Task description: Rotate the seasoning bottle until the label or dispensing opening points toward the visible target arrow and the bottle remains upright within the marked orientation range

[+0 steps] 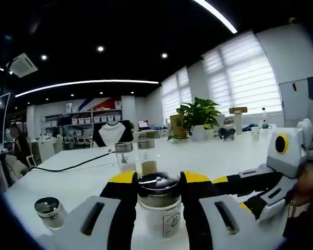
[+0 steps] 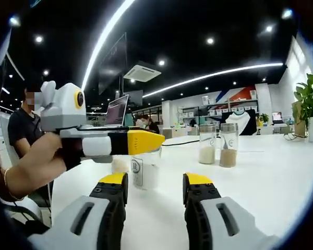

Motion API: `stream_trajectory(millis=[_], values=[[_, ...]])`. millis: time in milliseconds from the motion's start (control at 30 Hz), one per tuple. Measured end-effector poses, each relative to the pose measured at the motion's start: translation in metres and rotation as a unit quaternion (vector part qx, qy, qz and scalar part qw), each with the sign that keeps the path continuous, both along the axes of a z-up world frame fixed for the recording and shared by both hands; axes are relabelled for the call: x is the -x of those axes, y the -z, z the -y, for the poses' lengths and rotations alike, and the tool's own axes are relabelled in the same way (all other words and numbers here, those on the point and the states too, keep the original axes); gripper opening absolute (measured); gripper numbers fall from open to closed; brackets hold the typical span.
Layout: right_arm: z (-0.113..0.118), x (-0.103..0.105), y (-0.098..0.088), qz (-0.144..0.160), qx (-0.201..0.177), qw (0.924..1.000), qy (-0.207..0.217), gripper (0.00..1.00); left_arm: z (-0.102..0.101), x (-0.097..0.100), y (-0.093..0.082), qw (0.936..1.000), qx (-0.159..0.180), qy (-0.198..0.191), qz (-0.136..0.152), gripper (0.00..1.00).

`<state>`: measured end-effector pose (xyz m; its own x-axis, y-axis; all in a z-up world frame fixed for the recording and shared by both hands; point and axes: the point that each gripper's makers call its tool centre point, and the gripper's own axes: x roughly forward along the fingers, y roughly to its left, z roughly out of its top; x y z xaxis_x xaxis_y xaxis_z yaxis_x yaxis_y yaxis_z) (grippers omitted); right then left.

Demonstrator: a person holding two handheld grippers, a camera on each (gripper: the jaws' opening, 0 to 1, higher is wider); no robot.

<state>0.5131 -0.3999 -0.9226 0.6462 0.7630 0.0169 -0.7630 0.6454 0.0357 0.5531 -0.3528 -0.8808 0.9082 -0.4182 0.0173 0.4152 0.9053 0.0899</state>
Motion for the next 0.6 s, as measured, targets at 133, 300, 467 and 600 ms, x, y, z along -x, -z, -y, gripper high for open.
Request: stream_trajectory(millis=[133, 300, 467, 600], values=[[0.003, -0.002, 0.000, 0.001, 0.002, 1.0000, 0.002, 0.40, -0.010, -0.001, 0.004, 0.9999, 0.002, -0.013, 0.002, 0.34], [0.005, -0.003, 0.001, -0.003, 0.002, 1.0000, 0.005, 0.40, -0.020, -0.002, 0.006, 0.9996, 0.002, -0.026, 0.013, 0.34], [0.007, -0.004, 0.002, -0.007, 0.002, 0.9999, 0.010, 0.40, -0.026, -0.004, 0.009, 0.9995, -0.002, -0.031, 0.006, 0.34], [0.007, -0.005, 0.002, -0.006, 0.006, 0.9999, 0.011, 0.40, -0.033, -0.005, 0.012, 0.9993, 0.003, -0.037, 0.003, 0.34]])
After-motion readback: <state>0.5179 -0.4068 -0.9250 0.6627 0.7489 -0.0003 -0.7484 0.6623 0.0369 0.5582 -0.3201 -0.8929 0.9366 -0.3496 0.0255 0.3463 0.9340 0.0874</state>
